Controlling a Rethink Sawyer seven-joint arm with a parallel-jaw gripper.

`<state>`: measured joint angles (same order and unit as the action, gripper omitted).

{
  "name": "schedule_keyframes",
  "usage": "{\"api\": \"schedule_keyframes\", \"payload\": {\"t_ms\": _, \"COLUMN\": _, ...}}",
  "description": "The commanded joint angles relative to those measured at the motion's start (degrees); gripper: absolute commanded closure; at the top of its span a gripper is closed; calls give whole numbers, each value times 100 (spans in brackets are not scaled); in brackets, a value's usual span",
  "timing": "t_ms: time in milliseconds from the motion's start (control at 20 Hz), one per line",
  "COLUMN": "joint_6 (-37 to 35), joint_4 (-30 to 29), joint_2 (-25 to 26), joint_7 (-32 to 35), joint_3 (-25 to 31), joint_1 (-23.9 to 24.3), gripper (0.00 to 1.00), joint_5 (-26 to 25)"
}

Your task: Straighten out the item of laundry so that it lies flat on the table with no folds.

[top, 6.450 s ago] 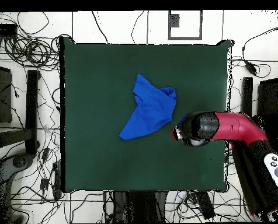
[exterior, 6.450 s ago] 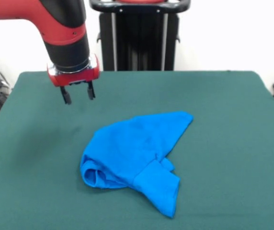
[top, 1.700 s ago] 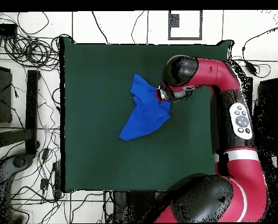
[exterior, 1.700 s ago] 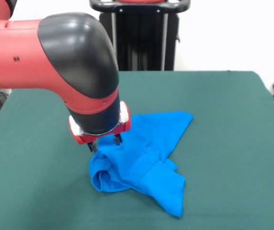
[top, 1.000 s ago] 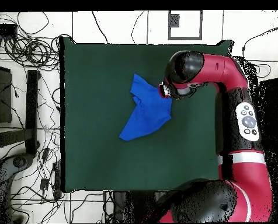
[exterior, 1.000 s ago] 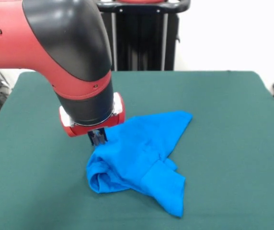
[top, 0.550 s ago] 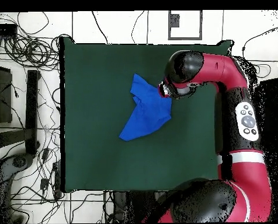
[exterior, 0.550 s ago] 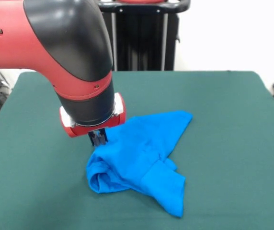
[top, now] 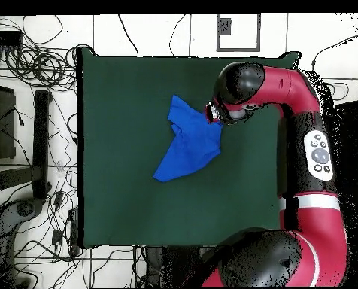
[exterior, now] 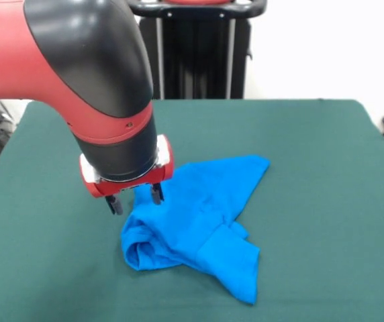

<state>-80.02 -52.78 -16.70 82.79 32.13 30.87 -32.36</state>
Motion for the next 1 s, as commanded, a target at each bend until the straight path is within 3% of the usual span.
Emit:
{"api": "schedule_keyframes", "payload": {"t_ms": 50, "joint_6": -393, "joint_4": 154, "joint_2": 412, "joint_7": -1250, "joint_3": 325, "joint_1": -350, "gripper": 0, "joint_5": 117}}
{"api": "schedule_keyframes", "payload": {"t_ms": 500, "joint_6": -855, "joint_4": 684, "joint_2": 594, "joint_7": -1463, "joint_3": 324, "joint_1": -507, "gripper": 0, "joint_5": 51}}
{"api": "schedule_keyframes", "payload": {"t_ms": 1000, "joint_6": -354, "joint_4": 173, "joint_2": 596, "joint_7": -1334, "joint_3": 275, "joint_1": -387, "gripper": 0, "joint_5": 209}}
